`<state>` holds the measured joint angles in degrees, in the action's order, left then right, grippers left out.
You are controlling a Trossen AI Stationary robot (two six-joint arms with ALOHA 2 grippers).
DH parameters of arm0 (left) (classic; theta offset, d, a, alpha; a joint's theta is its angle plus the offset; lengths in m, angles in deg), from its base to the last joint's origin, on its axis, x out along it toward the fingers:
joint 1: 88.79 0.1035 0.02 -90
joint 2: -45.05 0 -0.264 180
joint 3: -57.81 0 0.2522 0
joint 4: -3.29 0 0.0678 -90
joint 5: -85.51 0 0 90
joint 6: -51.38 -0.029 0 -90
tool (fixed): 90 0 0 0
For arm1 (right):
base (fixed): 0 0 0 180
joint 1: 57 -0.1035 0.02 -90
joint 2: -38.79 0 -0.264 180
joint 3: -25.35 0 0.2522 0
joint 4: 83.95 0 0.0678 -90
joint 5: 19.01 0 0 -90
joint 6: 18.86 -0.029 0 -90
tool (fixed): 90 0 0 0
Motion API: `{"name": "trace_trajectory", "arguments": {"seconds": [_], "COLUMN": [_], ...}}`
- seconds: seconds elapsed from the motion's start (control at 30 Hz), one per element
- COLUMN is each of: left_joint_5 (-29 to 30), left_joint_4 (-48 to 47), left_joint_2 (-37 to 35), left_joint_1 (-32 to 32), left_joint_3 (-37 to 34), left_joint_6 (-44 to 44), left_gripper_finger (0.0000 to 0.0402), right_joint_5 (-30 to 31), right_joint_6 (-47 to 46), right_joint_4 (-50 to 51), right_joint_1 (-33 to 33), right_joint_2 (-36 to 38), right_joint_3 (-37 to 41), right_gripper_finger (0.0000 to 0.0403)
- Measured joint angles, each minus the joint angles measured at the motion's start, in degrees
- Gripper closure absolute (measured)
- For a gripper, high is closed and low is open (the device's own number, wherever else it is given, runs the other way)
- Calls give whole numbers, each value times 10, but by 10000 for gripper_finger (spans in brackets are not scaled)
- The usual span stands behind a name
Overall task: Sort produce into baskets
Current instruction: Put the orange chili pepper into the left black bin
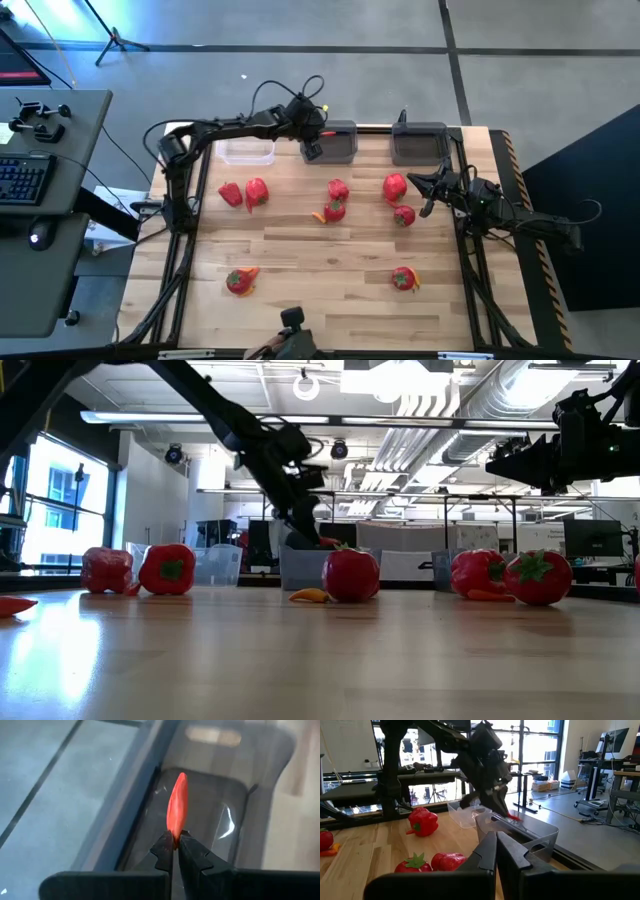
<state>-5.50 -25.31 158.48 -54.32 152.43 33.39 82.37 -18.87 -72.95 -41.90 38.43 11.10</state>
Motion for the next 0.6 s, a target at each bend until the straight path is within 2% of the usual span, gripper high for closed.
{"name": "trace_trajectory", "arguments": {"seconds": [0.3, 0.6], "left_joint_5": [7, 19], "left_joint_4": [-6, -7], "left_joint_2": [52, 49], "left_joint_1": [2, 2], "left_joint_3": [21, 21], "left_joint_6": [-32, -42], "left_gripper_finger": [390, 339], "right_joint_5": [0, 0], "right_joint_6": [0, 0], "right_joint_4": [0, 0], "right_joint_1": [0, 0], "right_joint_2": [0, 0], "right_joint_3": [0, 0], "right_gripper_finger": [403, 403]}}
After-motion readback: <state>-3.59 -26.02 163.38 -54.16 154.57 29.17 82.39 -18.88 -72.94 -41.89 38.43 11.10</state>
